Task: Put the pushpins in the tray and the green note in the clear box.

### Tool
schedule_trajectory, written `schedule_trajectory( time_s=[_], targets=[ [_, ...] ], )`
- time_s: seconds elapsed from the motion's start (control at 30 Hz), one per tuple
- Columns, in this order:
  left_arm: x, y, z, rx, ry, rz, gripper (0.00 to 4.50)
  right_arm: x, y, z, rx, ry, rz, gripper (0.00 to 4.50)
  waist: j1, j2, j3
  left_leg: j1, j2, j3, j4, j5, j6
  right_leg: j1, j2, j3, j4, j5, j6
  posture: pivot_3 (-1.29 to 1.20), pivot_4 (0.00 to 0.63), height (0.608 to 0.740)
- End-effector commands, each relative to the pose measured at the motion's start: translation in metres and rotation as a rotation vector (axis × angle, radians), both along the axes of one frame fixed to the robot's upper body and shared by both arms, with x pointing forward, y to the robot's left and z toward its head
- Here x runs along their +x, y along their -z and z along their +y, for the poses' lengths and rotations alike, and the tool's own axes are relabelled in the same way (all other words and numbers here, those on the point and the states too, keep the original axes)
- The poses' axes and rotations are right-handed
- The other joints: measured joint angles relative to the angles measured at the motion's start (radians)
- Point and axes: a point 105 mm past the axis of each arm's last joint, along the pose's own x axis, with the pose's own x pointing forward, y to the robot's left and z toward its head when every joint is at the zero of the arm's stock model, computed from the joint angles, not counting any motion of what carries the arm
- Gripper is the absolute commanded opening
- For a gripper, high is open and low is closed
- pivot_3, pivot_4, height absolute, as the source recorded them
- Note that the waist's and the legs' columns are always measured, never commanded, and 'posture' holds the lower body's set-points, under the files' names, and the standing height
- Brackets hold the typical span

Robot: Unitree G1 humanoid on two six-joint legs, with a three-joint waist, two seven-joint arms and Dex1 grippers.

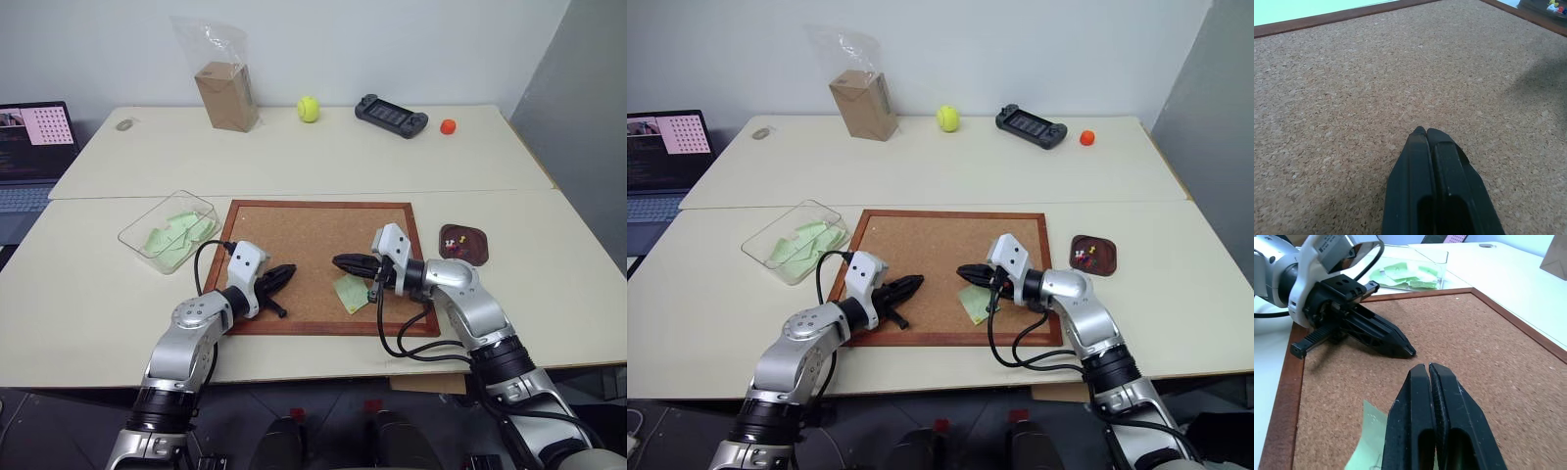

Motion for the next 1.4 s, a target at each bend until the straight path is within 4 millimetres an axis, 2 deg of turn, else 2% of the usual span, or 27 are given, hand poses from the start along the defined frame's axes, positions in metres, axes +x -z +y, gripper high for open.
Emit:
schedule_trajectory(
  time_s=[0.03,0.17,0.3,0.4,0.47,0.57,0.7,0.93,1.27,1.4],
  targets=[
    [-0.005,0.020,0.006,0.027,-0.027,0.079,0.00,0.007,-0.033,-0.017,0.082,0.068,-0.058,0.01,0.000,0.000,0.000,0.000,0.000,0.000,0.000,0.000,0.000,0.000,0.000,0.000,0.000,0.000,0.000,0.00,0.150,0.740],
    [-0.005,0.021,0.006,0.027,-0.028,0.080,0.00,0.022,-0.060,-0.043,0.129,0.204,-0.070,0.01,0.000,0.000,0.000,0.000,0.000,0.000,0.000,0.000,0.000,0.000,0.000,0.000,0.000,0.000,0.000,0.00,0.150,0.740],
    [-0.005,0.019,0.007,0.030,-0.035,0.069,0.00,0.057,-0.069,-0.098,0.107,0.530,-0.066,0.01,0.000,0.000,0.000,0.000,0.000,0.000,-0.001,0.000,0.000,0.000,-0.001,0.001,0.000,0.000,0.000,0.00,0.150,0.740],
    [-0.005,0.019,0.006,0.028,-0.027,0.072,0.00,0.076,-0.067,-0.144,0.103,0.760,-0.039,0.01,0.001,0.000,0.000,0.000,0.000,0.001,-0.002,0.000,0.000,0.000,-0.001,0.001,-0.001,0.000,0.000,0.00,0.150,0.740],
    [-0.005,0.019,0.006,0.029,-0.023,0.073,0.00,0.085,-0.059,-0.178,0.079,0.912,0.006,0.01,0.001,0.000,0.000,0.000,0.000,0.001,-0.004,0.000,0.000,0.000,-0.001,0.001,-0.001,0.000,0.000,0.00,0.150,0.740],
    [-0.004,0.019,0.006,0.031,-0.019,0.072,0.00,0.086,-0.046,-0.206,0.055,1.009,0.071,0.01,0.001,0.000,0.000,0.002,-0.001,0.003,-0.009,0.000,0.000,-0.001,-0.001,0.003,-0.002,0.000,0.000,0.00,0.150,0.740],
    [-0.003,0.018,0.007,0.042,-0.012,0.070,0.00,0.081,-0.029,-0.218,0.053,1.052,0.158,0.01,-0.001,0.002,0.000,0.003,-0.001,0.004,-0.012,0.001,0.001,-0.001,0.000,0.003,-0.002,0.000,0.000,0.00,0.150,0.740],
    [0.000,0.016,0.009,0.048,-0.006,0.068,0.00,0.076,-0.013,-0.214,0.077,1.041,0.282,0.01,-0.002,0.002,0.000,0.004,-0.001,0.004,-0.011,0.001,0.002,-0.001,0.001,0.004,-0.002,0.000,0.000,0.00,0.150,0.740],
    [-0.001,0.017,0.009,0.052,0.001,0.071,0.00,0.061,-0.005,-0.213,0.058,1.041,0.300,0.01,0.000,0.002,0.000,0.004,-0.001,0.004,-0.012,0.001,0.002,-0.001,0.001,0.003,-0.002,0.000,0.000,0.00,0.150,0.740],
    [-0.001,0.017,0.009,0.053,0.004,0.072,0.00,0.059,-0.009,-0.212,0.072,1.040,0.280,0.01,0.000,0.002,0.000,0.004,-0.001,0.004,-0.012,0.001,0.002,-0.001,0.001,0.004,-0.002,0.000,0.000,0.00,0.150,0.740]
  ],
)
